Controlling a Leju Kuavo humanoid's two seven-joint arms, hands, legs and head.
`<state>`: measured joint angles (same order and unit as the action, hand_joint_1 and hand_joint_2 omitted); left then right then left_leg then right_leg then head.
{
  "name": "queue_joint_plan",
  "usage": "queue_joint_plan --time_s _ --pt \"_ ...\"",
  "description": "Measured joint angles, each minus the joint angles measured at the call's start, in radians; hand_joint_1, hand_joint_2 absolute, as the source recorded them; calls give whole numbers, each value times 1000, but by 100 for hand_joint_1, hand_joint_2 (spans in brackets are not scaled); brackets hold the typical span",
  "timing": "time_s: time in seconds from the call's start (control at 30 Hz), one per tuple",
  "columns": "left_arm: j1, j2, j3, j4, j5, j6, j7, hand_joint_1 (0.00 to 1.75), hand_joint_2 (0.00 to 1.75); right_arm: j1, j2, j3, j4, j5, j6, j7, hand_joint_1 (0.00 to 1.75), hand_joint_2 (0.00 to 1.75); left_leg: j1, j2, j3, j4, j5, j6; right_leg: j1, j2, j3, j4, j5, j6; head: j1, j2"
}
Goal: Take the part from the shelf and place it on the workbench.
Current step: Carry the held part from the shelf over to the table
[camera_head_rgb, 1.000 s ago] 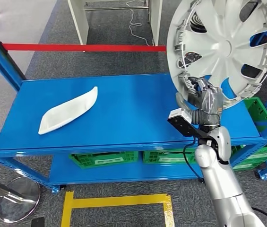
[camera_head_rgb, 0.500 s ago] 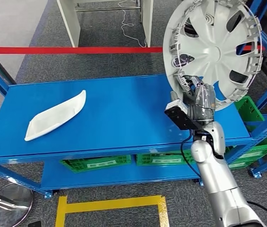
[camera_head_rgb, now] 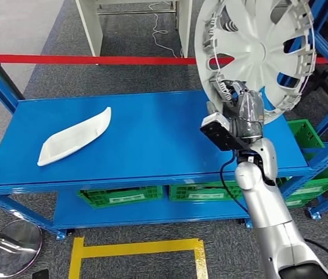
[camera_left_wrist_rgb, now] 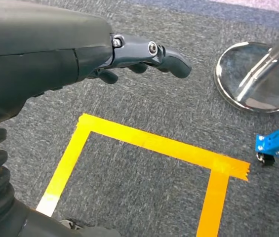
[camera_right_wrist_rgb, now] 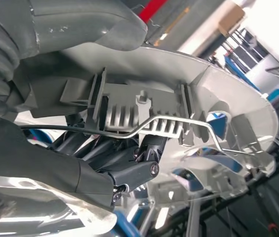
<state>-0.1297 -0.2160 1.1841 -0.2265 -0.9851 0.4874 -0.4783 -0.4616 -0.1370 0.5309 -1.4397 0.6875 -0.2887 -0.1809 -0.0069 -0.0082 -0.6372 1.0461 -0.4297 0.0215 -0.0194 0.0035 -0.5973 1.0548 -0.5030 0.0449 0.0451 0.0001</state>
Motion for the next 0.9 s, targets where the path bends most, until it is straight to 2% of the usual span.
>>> queue_joint_plan --time_s 0.07,0.1,0.13,0.2,0.23,0.27,0.3,0.33,0.37,0.43,0.47,0.5,0.57,0.6,0.63,0.67,0.7,0.73,0.77,0.8,0.83,0.87,0.9 --pt "1 0 0 0 0 1 1 0 175 -4 0 3 0 1 1 -2 175 175 1 0 -5 0 7 -12 1 -1 -4 -2 13 -20 0 0" --pt "2 0 0 0 -1 2 2 0 175 -7 0 4 0 1 2 -3 175 175 2 0 -9 5 -1 -18 1 -2 -8 -3 19 -30 -1 0" --pt "2 0 0 0 -2 3 3 0 175 -9 0 5 0 1 2 -3 175 175 3 0 -16 25 -24 -23 -1 -4 -14 -5 27 -40 -4 0" --pt "2 1 0 0 -5 5 6 0 175 -12 0 8 0 2 4 -4 175 175 6 1 -46 120 -103 -32 -2 -5 -31 -7 42 -52 -10 0" --pt "1 1 0 0 -7 5 8 0 175 -12 0 10 1 3 5 -6 175 175 8 1 -63 185 -145 -35 -2 -5 -41 -7 49 -53 -13 0" --pt "1 1 0 0 -8 6 9 0 175 -12 0 13 1 4 6 -7 175 175 9 1 -72 236 -174 -37 -1 -5 -52 -7 57 -52 -14 0" --pt "1 1 0 0 -9 6 10 0 175 -12 0 16 2 4 7 -9 175 175 9 1 -66 260 -186 -36 0 -5 -64 -7 67 -52 -14 0" --pt "1 0 0 0 -9 7 10 0 175 -13 0 19 2 4 9 -10 175 175 9 1 -42 244 -181 -33 1 -5 -75 -7 76 -51 -14 0" --pt "0 1 0 0 -10 8 10 0 175 -13 0 21 2 4 11 -11 175 175 8 1 0 190 -163 -27 3 -5 -85 -7 86 -50 -14 0" --pt "-4 2 0 0 -11 9 10 0 175 -16 0 22 2 4 15 -12 175 175 3 1 93 47 -132 -13 5 -7 -100 -8 105 -44 -13 0" --pt "-6 2 0 0 -12 10 10 0 175 -18 0 22 2 4 17 -12 175 175 -1 2 119 -1 -122 -8 4 -8 -105 -10 115 -39 -13 0" --pt "-7 2 0 0 -12 11 10 0 175 -20 0 23 3 3 18 -13 175 175 -5 2 129 -24 -117 -5 3 -10 -107 -13 124 -33 -12 0" --pt "-7 1 0 0 -12 13 9 0 175 -22 0 26 4 2 21 -17 175 175 -9 3 119 -29 -98 0 0 -12 -107 -25 144 -19 -12 0" --pt "-6 0 0 0 -12 14 9 0 175 -23 -1 29 4 1 23 -20 175 175 -8 5 114 -35 -84 4 -1 -10 -110 -29 145 -14 -12 0" --pt "-7 0 0 0 -12 15 9 0 175 -24 -2 31 4 -1 25 -23 175 175 -6 6 105 -41 -68 10 -1 -9 -119 -20 126 -9 -12 0" --pt "-8 0 0 0 -12 16 9 0 175 -26 -3 33 5 -2 27 -26 175 175 -3 8 93 -47 -52 15 0 -7 -132 8 88 -6 -11 0" --pt "-9 0 0 0 -12 17 10 0 175 -27 -4 35 5 -4 28 -28 175 175 -1 10 80 -49 -38 19 -1 -6 -148 59 34 -3 -11 0" --pt "-9 0 0 0 -12 18 10 0 175 -28 -4 37 5 -5 29 -29 175 175 -1 11 65 -49 -26 22 -1 -6 -162 125 -19 0 -10 0" --pt "-9 -1 0 0 -12 18 10 0 175 -28 -5 39 6 -6 30 -30 175 175 -1 11 50 -49 -15 23 -1 -6 -169 189 -53 3 -9 0" --pt "-8 -1 0 0 -12 19 10 0 175 -27 -5 42 6 -7 30 -31 175 175 -1 11 35 -48 -3 22 -1 -6 -167 235 -64 5 -10 0" --pt "-8 -1 0 0 -12 19 10 0 175 -26 -6 44 7 -9 30 -32 175 175 -1 11 20 -47 9 21 -1 -6 -149 251 -53 6 -9 0" --pt "-8 -1 0 0 -12 20 10 0 175 -25 -6 46 8 -11 29 -33 175 175 -1 11 5 -45 20 19 -1 -6 -114 230 -29 7 -9 0" --pt "-7 -1 0 0 -12 21 10 0 175 -25 -6 46 7 -13 27 -34 175 175 0 11 -8 -41 30 16 -2 -7 -63 177 -9 6 -9 0"
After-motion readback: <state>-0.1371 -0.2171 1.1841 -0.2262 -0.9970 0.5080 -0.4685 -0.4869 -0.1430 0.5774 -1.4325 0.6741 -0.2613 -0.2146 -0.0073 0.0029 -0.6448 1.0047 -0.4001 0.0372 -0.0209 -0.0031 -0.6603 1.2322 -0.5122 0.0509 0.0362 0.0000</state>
